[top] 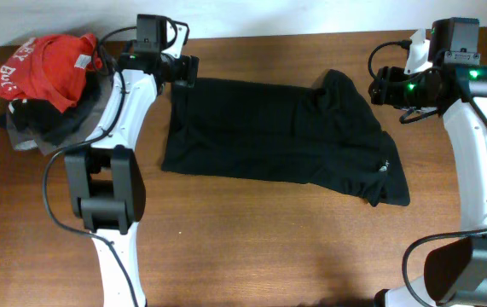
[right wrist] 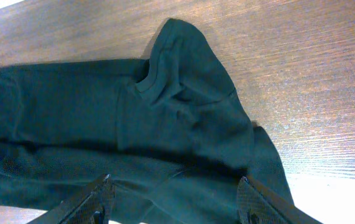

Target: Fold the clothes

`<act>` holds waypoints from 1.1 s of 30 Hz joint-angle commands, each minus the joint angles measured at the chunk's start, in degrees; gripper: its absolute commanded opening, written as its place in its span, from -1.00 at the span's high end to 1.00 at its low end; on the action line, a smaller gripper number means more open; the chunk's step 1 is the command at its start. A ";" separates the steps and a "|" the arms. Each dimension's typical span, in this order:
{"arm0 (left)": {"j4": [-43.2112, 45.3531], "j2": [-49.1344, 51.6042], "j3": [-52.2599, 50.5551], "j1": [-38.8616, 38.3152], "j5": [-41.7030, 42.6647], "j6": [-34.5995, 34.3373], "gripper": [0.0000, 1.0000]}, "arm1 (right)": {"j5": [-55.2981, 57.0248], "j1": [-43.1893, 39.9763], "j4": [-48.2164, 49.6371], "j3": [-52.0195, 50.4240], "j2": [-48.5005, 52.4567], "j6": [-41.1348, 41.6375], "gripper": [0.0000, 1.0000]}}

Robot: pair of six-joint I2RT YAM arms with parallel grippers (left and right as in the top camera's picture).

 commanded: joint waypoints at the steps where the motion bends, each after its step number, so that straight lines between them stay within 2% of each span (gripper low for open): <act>1: 1.97 2.54 0.57 0.15 0.61 1.16 -0.66 | -0.04 0.52 -0.39 0.98 0.42 -0.63 -0.35; 15: 5.01 9.53 0.57 0.15 -2.82 1.16 -0.64 | 0.79 0.52 -1.40 0.76 0.42 -0.61 -0.35; 20: 5.92 10.03 0.57 0.13 -4.79 1.16 -0.44 | 0.79 0.52 -1.38 0.61 0.42 -0.63 -0.35; 24: 6.03 10.27 0.57 0.13 -4.76 1.16 -0.10 | 0.81 0.52 -0.98 0.07 0.42 -0.61 -0.34; 28: 5.88 10.29 0.57 0.11 -4.74 1.16 0.52 | 0.79 0.52 -0.90 0.02 0.42 -0.61 -0.34; 33: 6.84 10.29 0.57 0.02 -4.72 1.11 0.92 | 0.79 0.52 -0.92 0.02 0.42 -0.63 -0.34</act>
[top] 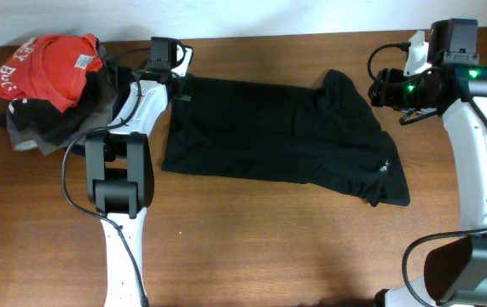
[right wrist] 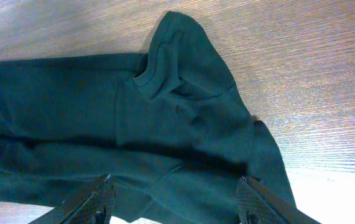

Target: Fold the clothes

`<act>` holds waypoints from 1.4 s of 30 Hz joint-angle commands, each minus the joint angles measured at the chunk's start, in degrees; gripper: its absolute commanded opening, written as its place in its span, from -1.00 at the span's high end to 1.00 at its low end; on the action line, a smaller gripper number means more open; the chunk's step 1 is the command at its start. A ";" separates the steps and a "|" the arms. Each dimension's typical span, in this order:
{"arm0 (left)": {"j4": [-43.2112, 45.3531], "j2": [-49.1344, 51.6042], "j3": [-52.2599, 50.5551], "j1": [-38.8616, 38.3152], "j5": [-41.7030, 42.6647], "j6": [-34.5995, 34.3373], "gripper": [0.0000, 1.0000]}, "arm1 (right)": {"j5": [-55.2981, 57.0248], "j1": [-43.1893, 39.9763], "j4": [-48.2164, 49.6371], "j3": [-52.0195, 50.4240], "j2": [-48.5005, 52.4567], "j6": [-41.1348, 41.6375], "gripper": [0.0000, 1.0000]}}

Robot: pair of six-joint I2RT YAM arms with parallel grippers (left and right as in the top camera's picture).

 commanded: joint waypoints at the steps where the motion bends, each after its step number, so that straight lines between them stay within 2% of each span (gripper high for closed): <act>1: 1.09 0.52 0.57 0.02 -0.35 0.13 0.96 | 0.74 0.52 0.04 0.04 0.37 -0.63 -0.34; 8: -1.79 -0.37 2.99 -0.02 -0.35 -0.92 0.99 | 0.74 0.52 0.87 0.04 0.37 -0.63 -0.33; 12: -8.61 -2.67 6.34 -0.02 -0.31 -3.13 0.99 | 0.74 0.52 2.45 0.04 0.57 -0.63 -0.02; 16: -16.48 -6.64 8.74 -0.02 -0.17 -3.34 0.99 | 0.70 0.52 5.55 0.04 2.89 -0.61 0.02; 22: -23.21 -11.78 8.83 -0.48 0.13 -3.52 0.99 | -0.83 0.63 11.82 0.04 10.56 -0.63 0.00; 27: -26.99 -12.92 8.83 -1.90 0.26 -3.54 0.99 | -1.62 1.84 21.66 0.07 18.49 -0.63 -0.27; 37: -33.07 -12.92 8.81 -4.87 0.22 -3.52 0.99 | -1.44 3.28 39.08 0.07 30.40 0.07 -0.37; 42: -33.62 -12.92 8.81 -5.20 0.11 -3.52 0.99 | 0.24 3.19 43.82 0.07 34.93 1.16 -0.39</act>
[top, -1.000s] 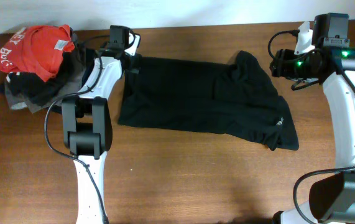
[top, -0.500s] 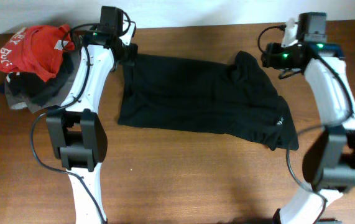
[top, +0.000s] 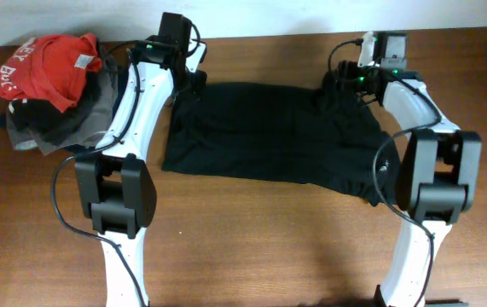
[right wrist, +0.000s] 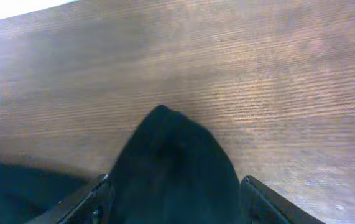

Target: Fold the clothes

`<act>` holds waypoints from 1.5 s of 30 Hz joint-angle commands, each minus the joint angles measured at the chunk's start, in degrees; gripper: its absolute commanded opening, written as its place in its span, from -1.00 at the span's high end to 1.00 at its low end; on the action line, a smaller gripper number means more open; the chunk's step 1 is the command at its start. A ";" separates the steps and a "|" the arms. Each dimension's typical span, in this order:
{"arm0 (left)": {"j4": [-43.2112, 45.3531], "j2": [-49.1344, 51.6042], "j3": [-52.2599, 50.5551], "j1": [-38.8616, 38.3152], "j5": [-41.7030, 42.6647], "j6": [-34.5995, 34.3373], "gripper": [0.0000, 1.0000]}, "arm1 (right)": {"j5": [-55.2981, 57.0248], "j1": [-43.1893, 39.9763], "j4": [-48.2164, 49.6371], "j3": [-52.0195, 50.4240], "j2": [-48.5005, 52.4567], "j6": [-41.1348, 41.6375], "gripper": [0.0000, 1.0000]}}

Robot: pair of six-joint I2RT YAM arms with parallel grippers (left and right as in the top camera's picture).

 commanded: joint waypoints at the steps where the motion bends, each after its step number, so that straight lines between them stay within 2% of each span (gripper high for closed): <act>1: -0.50 -1.22 0.68 0.13 0.00 -0.74 0.99 | 2.34 0.26 2.12 0.09 3.61 1.38 -0.40; 11: -1.40 -1.22 0.68 0.15 -1.36 -0.74 0.99 | 4.94 0.26 5.81 0.09 6.91 1.38 -0.43; 14: -1.55 -1.22 0.68 0.15 -1.36 -0.74 0.99 | 4.83 0.26 7.32 0.09 7.74 1.90 -0.38; 16: -1.57 -1.22 0.68 0.15 -1.51 -0.74 0.99 | 4.09 0.33 8.52 0.09 8.52 1.99 -0.22; 18: -1.53 -1.22 0.68 0.15 -1.55 -0.72 0.99 | 3.48 0.33 9.03 0.09 8.81 2.05 -0.16; 19: -1.51 -1.22 0.68 0.15 -1.81 -0.74 0.99 | 3.50 0.33 9.16 0.09 8.81 2.64 -0.04; 21: -1.53 -1.20 0.68 0.15 -2.93 -0.74 0.99 | 3.52 0.37 9.46 0.11 8.81 3.15 0.38; 24: -1.44 -1.20 0.68 0.15 -3.80 -0.74 0.99 | 3.52 0.37 9.53 0.72 8.81 3.37 0.87; 27: -0.59 -1.20 0.68 0.22 -4.35 -0.76 0.99 | 3.48 0.35 7.82 2.23 8.55 4.17 0.92; 33: 2.64 -1.20 0.68 2.16 -4.33 -0.98 0.99 | 2.12 0.09 -2.78 11.04 5.90 4.24 0.92; 43: 3.63 -1.22 0.70 7.58 -4.28 -0.96 0.99 | 2.25 -1.90 -34.86 34.36 4.22 1.38 0.92; 45: 3.65 -1.22 0.70 8.50 -4.31 -0.96 0.99 | 2.67 -2.91 -43.67 38.69 4.22 1.09 0.92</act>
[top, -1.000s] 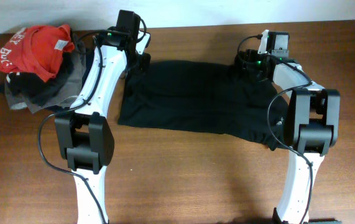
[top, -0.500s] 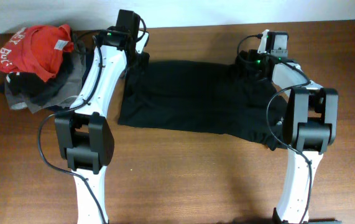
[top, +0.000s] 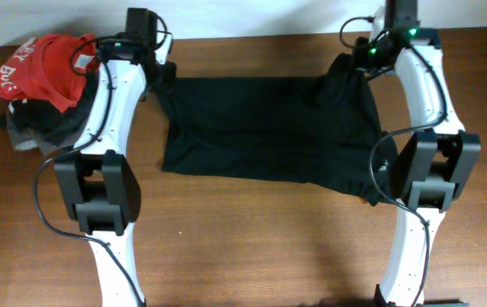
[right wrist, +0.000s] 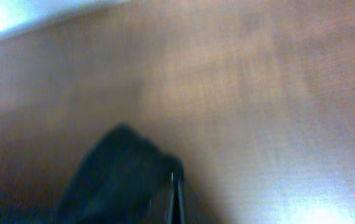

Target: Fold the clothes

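Note:
A black garment (top: 269, 128) lies spread across the wooden table, its far edge pulled straight between the two arms. My left gripper (top: 159, 81) is at the garment's far left corner, which is drawn up to it, and it looks shut on the cloth. At the far right corner, my right gripper (top: 351, 72) is shut on the bunched cloth. The blurred right wrist view shows that gripper (right wrist: 176, 199) with its fingers pressed together and black cloth (right wrist: 118, 177) hanging against them.
A pile of clothes sits at the far left, a red garment (top: 43, 64) on top of grey and black ones (top: 38, 124). The table's back edge and a white wall run just behind both grippers. Bare wooden table (top: 252, 247) lies in front of the garment.
My right gripper was open around the garment's far right bump and is now shut on it, a little higher and further back. The left gripper moved left and the far edge is stretched.
At first my left gripper was at the garment's far left corner and my right arm hung off to the right, open. The right gripper then stood open over the far right bump. Now both corners are held and the far edge is taut.

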`<act>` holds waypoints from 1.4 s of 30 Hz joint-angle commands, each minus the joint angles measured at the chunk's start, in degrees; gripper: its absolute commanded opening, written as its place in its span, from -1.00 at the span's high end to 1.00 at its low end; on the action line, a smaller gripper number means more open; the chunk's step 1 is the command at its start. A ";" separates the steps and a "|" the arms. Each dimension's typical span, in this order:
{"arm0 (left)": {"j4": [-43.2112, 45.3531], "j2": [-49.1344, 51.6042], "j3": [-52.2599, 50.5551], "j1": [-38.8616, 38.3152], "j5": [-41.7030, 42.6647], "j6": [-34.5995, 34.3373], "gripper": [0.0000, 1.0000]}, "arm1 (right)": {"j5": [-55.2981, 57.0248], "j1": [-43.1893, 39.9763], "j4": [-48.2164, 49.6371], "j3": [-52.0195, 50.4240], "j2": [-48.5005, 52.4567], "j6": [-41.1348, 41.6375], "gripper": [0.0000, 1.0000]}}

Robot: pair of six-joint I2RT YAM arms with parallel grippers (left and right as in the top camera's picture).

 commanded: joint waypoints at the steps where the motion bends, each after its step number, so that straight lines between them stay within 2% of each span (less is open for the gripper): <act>1: 0.24 -1.22 0.70 1.73 -0.85 -0.94 0.99 | 0.39 -2.19 -9.79 6.80 -2.69 -1.27 0.93; 3: 0.22 -1.22 0.70 2.08 -0.85 -0.94 0.99 | 0.66 -3.54 -16.81 8.35 -2.69 -1.25 0.92; 9: -0.63 -1.22 0.70 2.23 -0.87 -0.92 0.99 | 0.81 -8.74 -29.51 8.61 -2.80 -1.25 0.92; 14: -3.08 -1.22 0.70 2.21 -0.90 -0.90 0.99 | 0.79 -11.82 -36.92 8.61 -2.80 -2.75 0.92; 21: -8.76 -1.20 0.68 2.03 -0.83 -0.48 0.99 | 2.03 -11.28 -42.51 8.24 -2.80 -3.23 0.92; 30: -14.05 -1.20 0.44 0.20 -0.37 -0.48 0.99 | 4.96 -11.10 -42.10 1.99 -2.80 -3.13 0.92; 39: -16.33 -0.98 -1.16 -3.02 -0.42 -0.48 0.99 | 4.92 -11.10 -33.73 -12.92 -2.80 -2.54 0.92; 42: -16.33 -0.98 -1.99 -3.56 -0.44 -0.46 0.74 | 4.92 -11.43 -31.85 -15.32 -2.80 -2.54 0.92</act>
